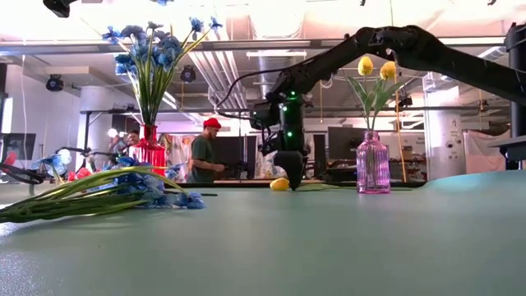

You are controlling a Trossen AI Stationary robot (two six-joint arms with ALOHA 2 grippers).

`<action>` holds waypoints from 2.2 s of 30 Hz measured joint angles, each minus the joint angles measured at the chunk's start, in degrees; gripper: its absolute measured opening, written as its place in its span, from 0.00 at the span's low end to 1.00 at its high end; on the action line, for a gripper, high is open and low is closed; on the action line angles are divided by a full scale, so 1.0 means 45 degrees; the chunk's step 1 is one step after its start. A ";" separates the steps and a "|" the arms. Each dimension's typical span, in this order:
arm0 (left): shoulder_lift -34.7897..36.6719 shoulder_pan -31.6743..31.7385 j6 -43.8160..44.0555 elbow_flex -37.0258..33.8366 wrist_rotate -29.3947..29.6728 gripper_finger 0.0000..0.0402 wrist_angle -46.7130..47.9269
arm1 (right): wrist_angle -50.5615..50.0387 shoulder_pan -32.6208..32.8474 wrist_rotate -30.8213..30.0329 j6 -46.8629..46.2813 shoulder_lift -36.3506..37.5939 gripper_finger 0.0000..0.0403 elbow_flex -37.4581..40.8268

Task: Sort flowers into vase by color
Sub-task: Put the yellow tulip into the purple vase

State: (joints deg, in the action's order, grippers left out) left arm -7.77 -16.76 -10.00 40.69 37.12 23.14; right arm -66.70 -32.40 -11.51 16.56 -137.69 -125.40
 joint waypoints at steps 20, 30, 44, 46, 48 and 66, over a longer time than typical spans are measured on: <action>0.0000 -0.0001 -0.0005 0.0000 0.0000 0.31 0.0031 | 0.0766 0.0601 0.1676 0.0596 0.0048 0.05 0.0015; 0.0000 -0.0001 -0.0005 0.0000 0.0000 0.31 -0.0005 | 0.1934 0.0729 0.1559 0.1572 0.0354 0.03 0.0015; 0.0000 0.0000 -0.0005 0.0000 -0.0001 0.31 -0.0104 | 0.3840 0.0816 0.1682 0.1681 0.3103 0.03 0.0015; 0.0000 -0.0004 -0.0005 0.0000 -0.0005 0.31 -0.0242 | 0.4225 0.0821 0.1720 0.1686 0.3609 0.03 0.0015; 0.0000 -0.0004 -0.0005 0.0000 -0.0006 0.31 -0.0356 | 0.4610 0.0845 0.1900 0.1685 0.4159 0.03 0.0015; -0.0005 -0.0004 0.0011 0.0000 -0.0024 0.31 -0.0681 | 0.6347 0.1869 0.6000 -0.0783 0.8693 0.03 0.0133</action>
State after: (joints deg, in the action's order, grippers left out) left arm -7.79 -16.78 -9.95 40.69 37.01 20.07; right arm -38.13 -23.99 15.49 13.03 -98.57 -124.81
